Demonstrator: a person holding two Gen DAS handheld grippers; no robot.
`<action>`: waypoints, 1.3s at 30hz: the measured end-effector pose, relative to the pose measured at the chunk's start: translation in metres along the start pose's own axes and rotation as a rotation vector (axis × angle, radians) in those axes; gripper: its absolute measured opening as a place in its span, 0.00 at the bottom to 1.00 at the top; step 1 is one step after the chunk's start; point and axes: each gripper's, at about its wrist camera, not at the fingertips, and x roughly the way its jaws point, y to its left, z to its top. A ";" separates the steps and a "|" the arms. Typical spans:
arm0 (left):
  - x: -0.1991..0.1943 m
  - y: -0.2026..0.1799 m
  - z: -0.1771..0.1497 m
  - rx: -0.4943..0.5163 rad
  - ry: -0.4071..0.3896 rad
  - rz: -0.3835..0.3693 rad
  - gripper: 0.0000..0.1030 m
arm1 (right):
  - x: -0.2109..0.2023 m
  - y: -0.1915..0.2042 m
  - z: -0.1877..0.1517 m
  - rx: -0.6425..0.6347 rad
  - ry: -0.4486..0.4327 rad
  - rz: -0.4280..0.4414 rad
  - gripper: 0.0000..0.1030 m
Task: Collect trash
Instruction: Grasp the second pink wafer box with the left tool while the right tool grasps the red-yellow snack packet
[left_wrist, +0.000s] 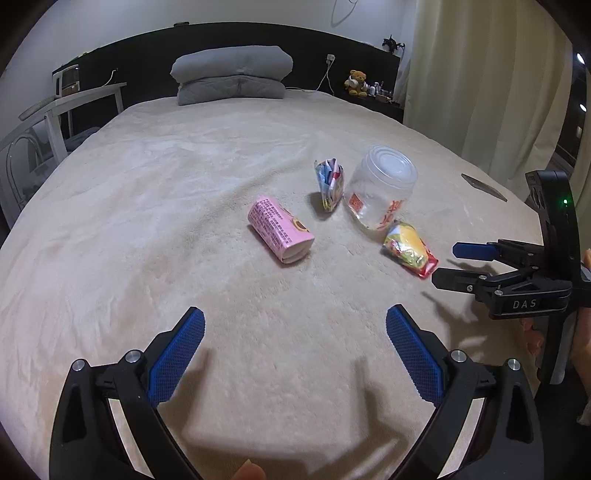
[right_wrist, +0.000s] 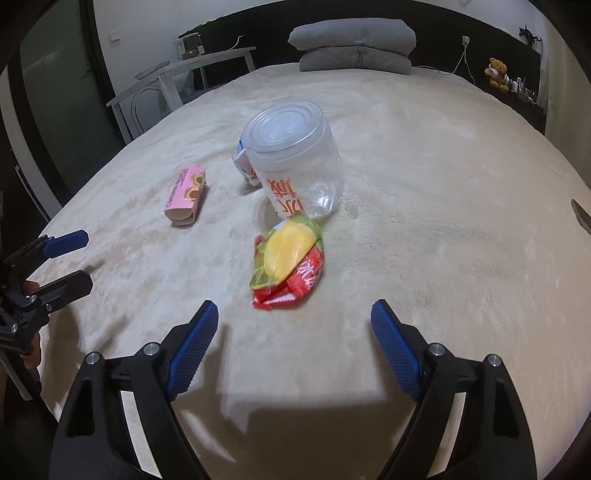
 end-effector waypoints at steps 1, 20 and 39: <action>0.005 0.003 0.004 -0.003 0.006 -0.005 0.94 | 0.004 0.000 0.004 0.005 0.001 0.012 0.79; 0.087 0.018 0.046 -0.025 0.156 -0.012 0.94 | 0.019 0.008 0.019 -0.082 0.008 -0.033 0.47; 0.086 0.021 0.056 0.010 0.073 0.038 0.39 | 0.016 0.004 0.015 -0.063 0.005 -0.034 0.47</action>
